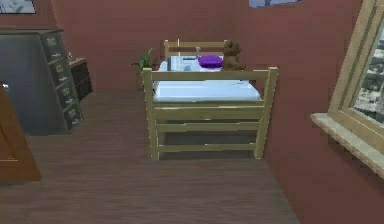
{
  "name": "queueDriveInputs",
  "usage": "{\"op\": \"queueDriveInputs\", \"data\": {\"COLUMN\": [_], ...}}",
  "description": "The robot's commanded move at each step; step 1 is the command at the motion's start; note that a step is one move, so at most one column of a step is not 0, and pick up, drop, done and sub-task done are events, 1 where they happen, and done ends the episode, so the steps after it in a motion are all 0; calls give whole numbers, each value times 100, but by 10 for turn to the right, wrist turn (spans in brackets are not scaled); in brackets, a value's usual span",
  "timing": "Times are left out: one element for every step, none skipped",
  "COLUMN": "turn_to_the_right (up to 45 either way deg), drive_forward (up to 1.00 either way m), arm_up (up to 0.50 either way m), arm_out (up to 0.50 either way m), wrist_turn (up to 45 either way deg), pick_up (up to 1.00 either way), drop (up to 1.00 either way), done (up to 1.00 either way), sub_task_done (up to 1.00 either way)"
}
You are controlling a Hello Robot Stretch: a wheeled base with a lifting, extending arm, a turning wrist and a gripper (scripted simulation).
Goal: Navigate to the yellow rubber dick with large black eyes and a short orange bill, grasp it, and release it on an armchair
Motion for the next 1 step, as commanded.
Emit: {"op": "queueDriveInputs", "data": {"turn_to_the_right": [30], "drive_forward": [0], "arm_up": [0], "arm_out": [0], "wrist_turn": [0], "pick_up": [0], "drop": [0], "done": [0], "sub_task_done": [0]}}
